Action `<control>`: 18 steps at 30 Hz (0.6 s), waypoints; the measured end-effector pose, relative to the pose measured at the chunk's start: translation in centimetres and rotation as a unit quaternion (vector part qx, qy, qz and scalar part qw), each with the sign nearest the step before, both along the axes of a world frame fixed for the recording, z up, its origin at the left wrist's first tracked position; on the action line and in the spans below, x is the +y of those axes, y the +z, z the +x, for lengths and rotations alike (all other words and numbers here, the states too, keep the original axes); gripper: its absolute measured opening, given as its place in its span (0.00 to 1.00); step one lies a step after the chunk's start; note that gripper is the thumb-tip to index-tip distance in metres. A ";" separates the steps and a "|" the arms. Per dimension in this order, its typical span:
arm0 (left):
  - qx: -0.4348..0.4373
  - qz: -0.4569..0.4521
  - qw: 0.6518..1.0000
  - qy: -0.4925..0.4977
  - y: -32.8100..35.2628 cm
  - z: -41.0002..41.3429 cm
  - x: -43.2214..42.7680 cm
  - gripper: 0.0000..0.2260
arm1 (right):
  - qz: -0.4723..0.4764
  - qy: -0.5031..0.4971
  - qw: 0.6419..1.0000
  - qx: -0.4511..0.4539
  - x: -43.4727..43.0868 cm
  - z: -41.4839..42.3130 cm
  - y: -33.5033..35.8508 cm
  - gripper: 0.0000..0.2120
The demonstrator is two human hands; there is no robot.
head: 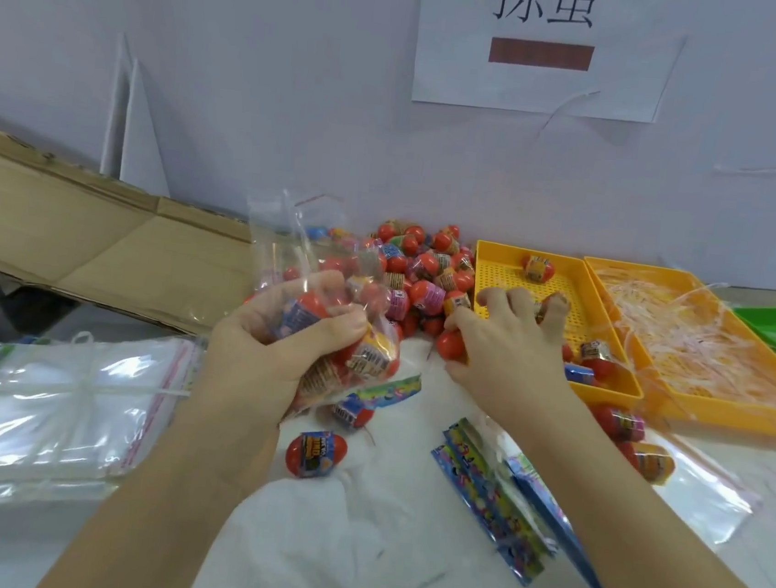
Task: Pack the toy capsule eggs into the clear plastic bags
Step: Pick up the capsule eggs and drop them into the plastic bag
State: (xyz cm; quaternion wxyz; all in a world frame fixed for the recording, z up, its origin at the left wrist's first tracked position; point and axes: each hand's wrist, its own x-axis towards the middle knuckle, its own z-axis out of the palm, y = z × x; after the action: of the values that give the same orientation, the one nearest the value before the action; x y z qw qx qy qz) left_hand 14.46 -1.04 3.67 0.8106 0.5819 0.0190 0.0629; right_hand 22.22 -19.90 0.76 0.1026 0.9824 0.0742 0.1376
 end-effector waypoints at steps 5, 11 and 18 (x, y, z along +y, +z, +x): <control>-0.019 0.010 0.999 -0.025 -0.2 -0.1 -0.3 0.26 | 0.418 0.112 0.900 -0.049 0.3 -0.9 2.5 0.08; -0.057 0.104 0.993 -0.007 -1.0 -0.2 -0.6 0.20 | 0.672 0.370 0.639 -0.052 0.1 -4.4 9.9 0.08; -0.099 0.166 0.981 -0.025 -1.3 -0.4 -0.9 0.23 | 0.477 0.298 0.822 -0.084 0.4 -5.6 10.1 0.07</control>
State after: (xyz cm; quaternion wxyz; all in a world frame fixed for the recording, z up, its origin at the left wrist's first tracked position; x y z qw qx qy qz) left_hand 14.05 -1.90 2.35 0.7021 0.6994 -0.0862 0.1021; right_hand 16.61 -19.52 10.87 -0.4194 0.8229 0.2797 0.2621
